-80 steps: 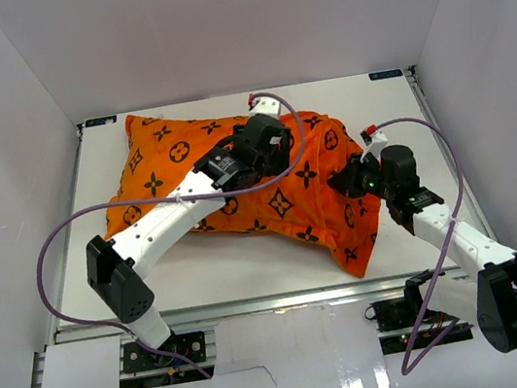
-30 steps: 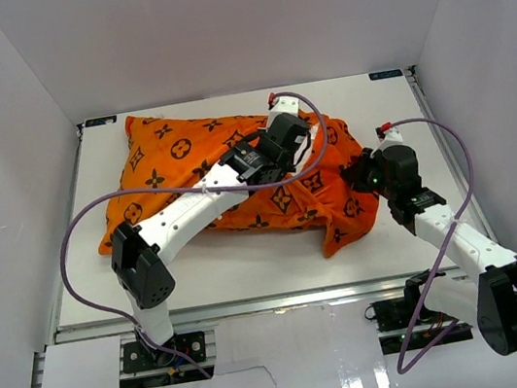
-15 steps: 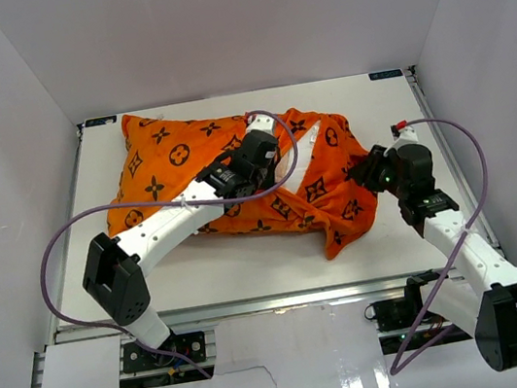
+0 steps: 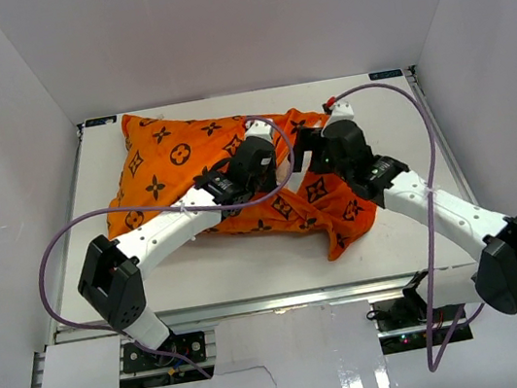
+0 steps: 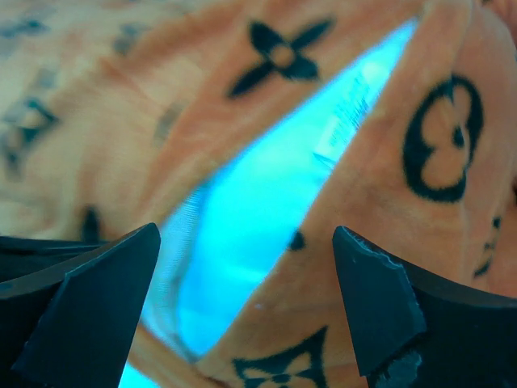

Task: Remove the pillowcase from the pillow

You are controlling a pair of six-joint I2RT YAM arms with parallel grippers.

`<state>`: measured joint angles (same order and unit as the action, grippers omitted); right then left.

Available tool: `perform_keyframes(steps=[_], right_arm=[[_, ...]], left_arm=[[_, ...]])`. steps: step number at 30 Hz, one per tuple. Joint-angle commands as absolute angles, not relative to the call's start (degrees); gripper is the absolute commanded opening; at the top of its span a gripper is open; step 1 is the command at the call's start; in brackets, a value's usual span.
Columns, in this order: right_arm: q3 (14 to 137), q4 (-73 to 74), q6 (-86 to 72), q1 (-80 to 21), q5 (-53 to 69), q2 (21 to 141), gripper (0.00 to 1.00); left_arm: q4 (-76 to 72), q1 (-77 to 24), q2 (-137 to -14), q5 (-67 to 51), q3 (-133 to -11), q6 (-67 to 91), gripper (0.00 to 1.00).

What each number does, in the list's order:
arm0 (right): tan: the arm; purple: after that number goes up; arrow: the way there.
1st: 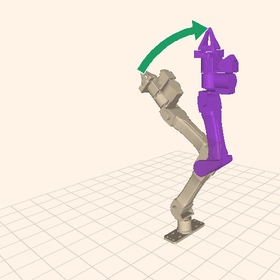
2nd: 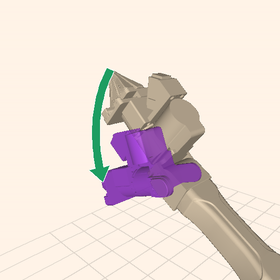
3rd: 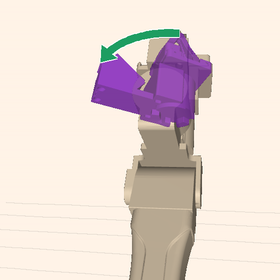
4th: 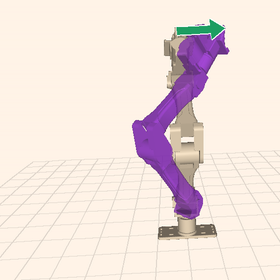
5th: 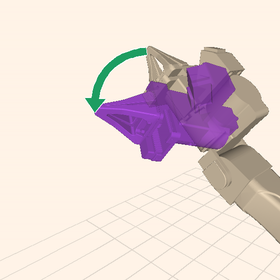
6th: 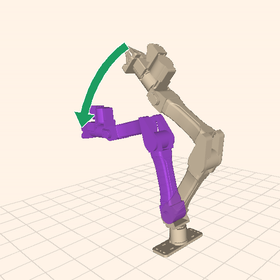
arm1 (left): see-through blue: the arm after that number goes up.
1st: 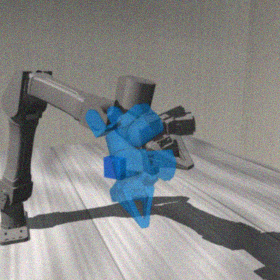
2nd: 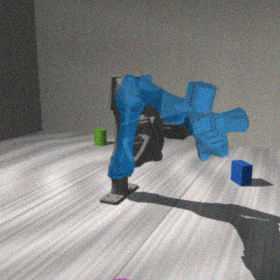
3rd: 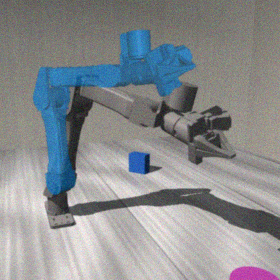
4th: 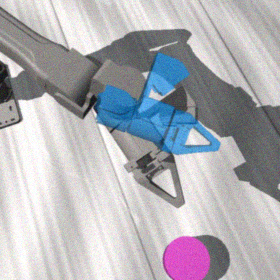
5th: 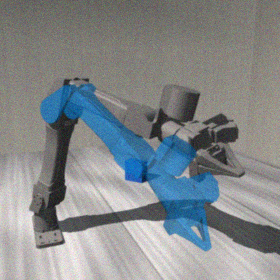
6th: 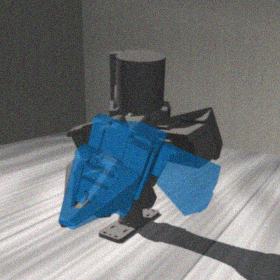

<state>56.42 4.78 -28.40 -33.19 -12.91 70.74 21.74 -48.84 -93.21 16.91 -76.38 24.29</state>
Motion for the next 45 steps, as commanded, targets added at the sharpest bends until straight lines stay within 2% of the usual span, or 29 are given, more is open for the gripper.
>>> perform_keyframes(steps=[1,7,11,14,18,24,27,28,29,30,31,32,33,35,42,45], right_arm=[[57.75,11.77,-29.79,-34.71,-24.42,74.17,0.93],[52.39,13.45,-30.15,-34.19,-31.55,73.57,0.85],[49.84,13.97,-29.71,-31.65,-30.85,72.34,0.59],[48.08,14.41,-29.62,-29.89,-31.55,69.88,0.58],[47.29,14.94,-28.48,-28.57,-30.59,68.03,0.6],[43.34,10.31,-27.77,-27.07,-23.48,69.08,0.6],[40.88,6.26,-28.21,-26.89,-19.26,68.82,0.49],[40.35,5.54,-28.3,-26.89,-18.2,68.56,0.39],[40.08,4.93,-28.3,-26.89,-17.67,67.86,0.35],[39.64,3.96,-28.3,-26.89,-16.88,67.42,0.24],[39.38,3.43,-28.39,-26.89,-16.44,66.8,0.18],[38.94,2.64,-28.39,-26.89,-16.0,65.4,0.13],[38.41,1.85,-28.56,-26.89,-15.56,64.52,0.08],[36.74,0.62,-29.0,-26.89,-15.03,61.89,0.08],[31.99,-5.18,-31.02,-26.81,-15.38,56.87,0.08],[30.94,-6.24,-31.99,-26.72,-15.03,55.81,0.08]], left_arm=[[22.24,-48.87,-90.7,16.52,-74.88,25.84,0.0],[23.99,-48.25,-89.65,19.42,-74.36,27.42,0.0],[24.43,-47.73,-87.81,20.56,-73.3,28.21,0.0],[25.31,-46.76,-87.1,20.83,-73.56,28.48,0.0],[26.45,-46.32,-85.96,21.53,-74.09,28.48,0.0],[27.25,-46.14,-85.69,21.19,-74.79,28.39,0.0],[27.42,-46.14,-86.22,18.81,-75.85,27.86,0.0],[27.42,-46.14,-86.48,18.29,-76.28,27.77,0.0],[27.51,-46.14,-86.57,16.54,-77.42,26.64,0.02],[27.77,-46.23,-86.66,15.22,-78.39,25.93,0.18],[28.12,-46.32,-86.66,14.16,-79.7,25.14,0.18],[29.08,-46.75,-86.66,12.24,-83.11,23.57,0.37],[29.53,-47.19,-86.83,11.52,-85.15,22.77,0.47],[30.84,-48.68,-87.79,10.03,-89.54,21.28,0.61],[32.34,-50.18,-99.47,-6.66,-108.78,20.75,0.64],[34.01,-51.41,-106.58,-8.08,-112.93,20.48,0.65]])
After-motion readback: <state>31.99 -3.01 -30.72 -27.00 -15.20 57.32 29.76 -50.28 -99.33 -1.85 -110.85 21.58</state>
